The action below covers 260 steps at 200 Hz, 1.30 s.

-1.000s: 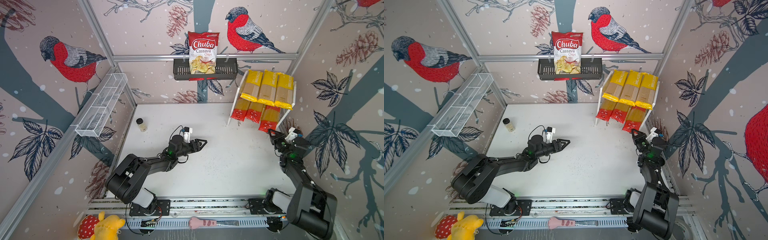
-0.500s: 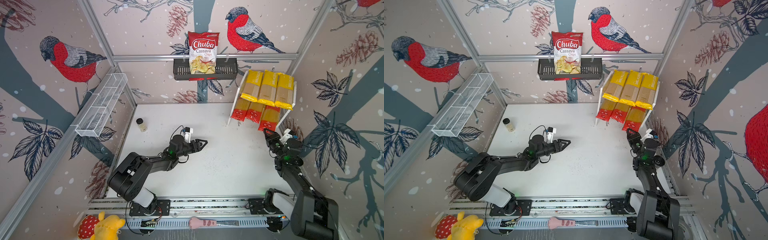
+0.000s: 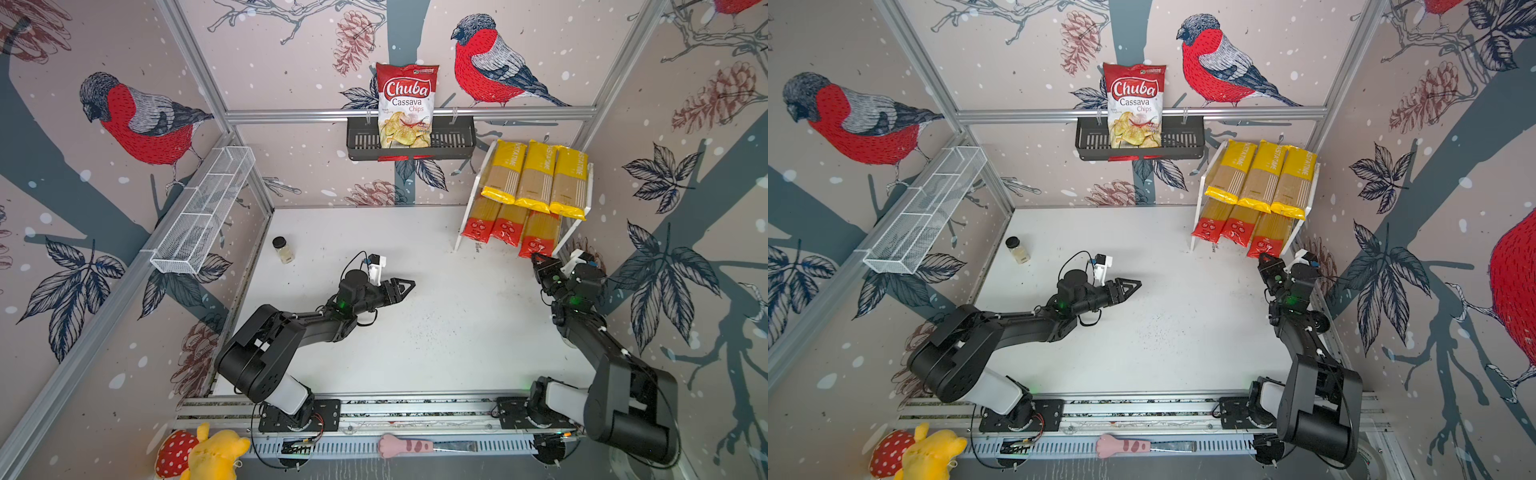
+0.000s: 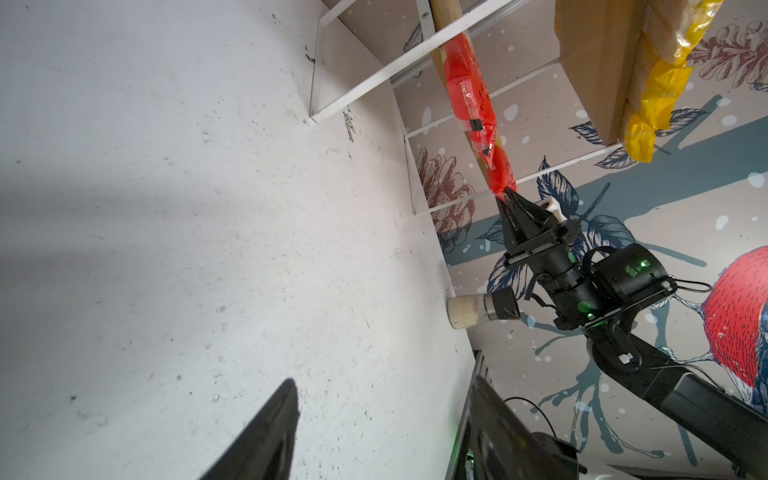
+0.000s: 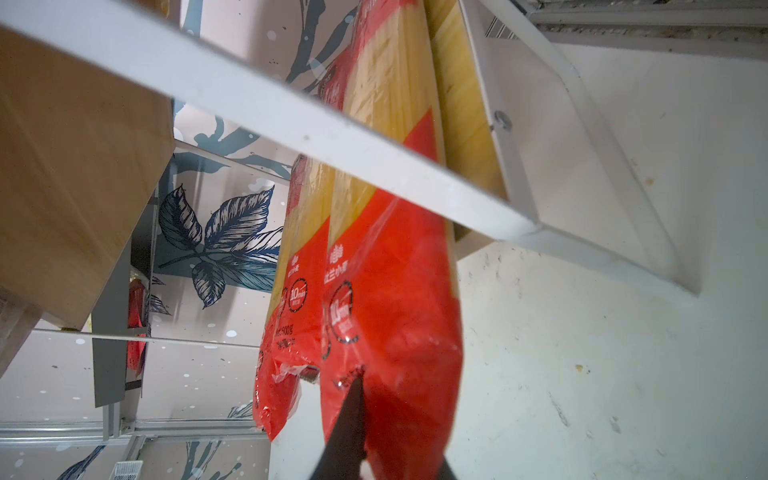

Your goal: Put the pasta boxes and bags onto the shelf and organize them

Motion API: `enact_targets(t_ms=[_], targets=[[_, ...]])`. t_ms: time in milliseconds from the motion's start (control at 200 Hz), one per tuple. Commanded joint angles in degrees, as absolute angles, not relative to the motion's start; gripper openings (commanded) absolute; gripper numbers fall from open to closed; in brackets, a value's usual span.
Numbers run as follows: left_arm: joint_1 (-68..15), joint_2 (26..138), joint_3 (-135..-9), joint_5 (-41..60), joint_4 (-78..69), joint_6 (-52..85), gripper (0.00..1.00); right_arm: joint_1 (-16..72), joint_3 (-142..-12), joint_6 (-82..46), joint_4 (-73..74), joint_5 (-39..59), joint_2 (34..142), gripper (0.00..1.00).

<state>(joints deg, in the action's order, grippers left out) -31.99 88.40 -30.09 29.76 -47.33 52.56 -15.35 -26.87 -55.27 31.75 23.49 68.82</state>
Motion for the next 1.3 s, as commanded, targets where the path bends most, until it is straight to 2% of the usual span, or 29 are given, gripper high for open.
enact_targets(t_ms=[0,270,410,555,655,815,936,1066,1201,1296], targets=[[-31.99,88.65,-30.50,29.76,-48.60,51.77,0.64,-15.59,-26.91,-53.68,34.93,22.87,70.05,0.17],[-31.91,88.17,-30.35,29.44,-48.08,51.51,0.64,-15.82,-28.87,-53.77,34.33,23.86,70.66,0.23],[-31.99,87.16,-29.89,28.75,-46.94,50.53,0.64,-15.09,-26.27,-52.77,33.45,25.38,69.00,0.43],[-31.98,84.90,-29.99,27.66,-44.06,48.17,0.64,-13.15,-23.77,-50.05,28.24,24.89,65.02,0.54],[-31.99,82.95,-29.67,26.44,-42.46,46.62,0.64,-8.61,-20.22,-49.72,26.01,22.88,60.86,0.56],[-31.96,78.03,-26.76,23.74,-43.00,44.26,0.64,4.80,-17.69,-46.88,20.06,10.70,54.94,0.56],[-32.75,69.69,-26.49,13.00,-32.65,36.03,0.65,13.34,-18.47,-42.32,17.94,-0.48,52.47,0.55],[-35.43,59.69,-25.29,-3.30,-26.50,25.86,0.65,19.94,-21.01,-32.07,17.78,-13.51,50.76,0.58],[-38.10,52.87,-23.67,-22.31,-26.22,15.99,0.72,23.28,-21.23,-17.30,25.75,-19.64,52.03,0.66],[-38.06,52.61,-24.40,-33.31,-29.89,4.24,0.73,22.89,-22.30,-11.24,29.36,-23.88,54.76,0.78]])
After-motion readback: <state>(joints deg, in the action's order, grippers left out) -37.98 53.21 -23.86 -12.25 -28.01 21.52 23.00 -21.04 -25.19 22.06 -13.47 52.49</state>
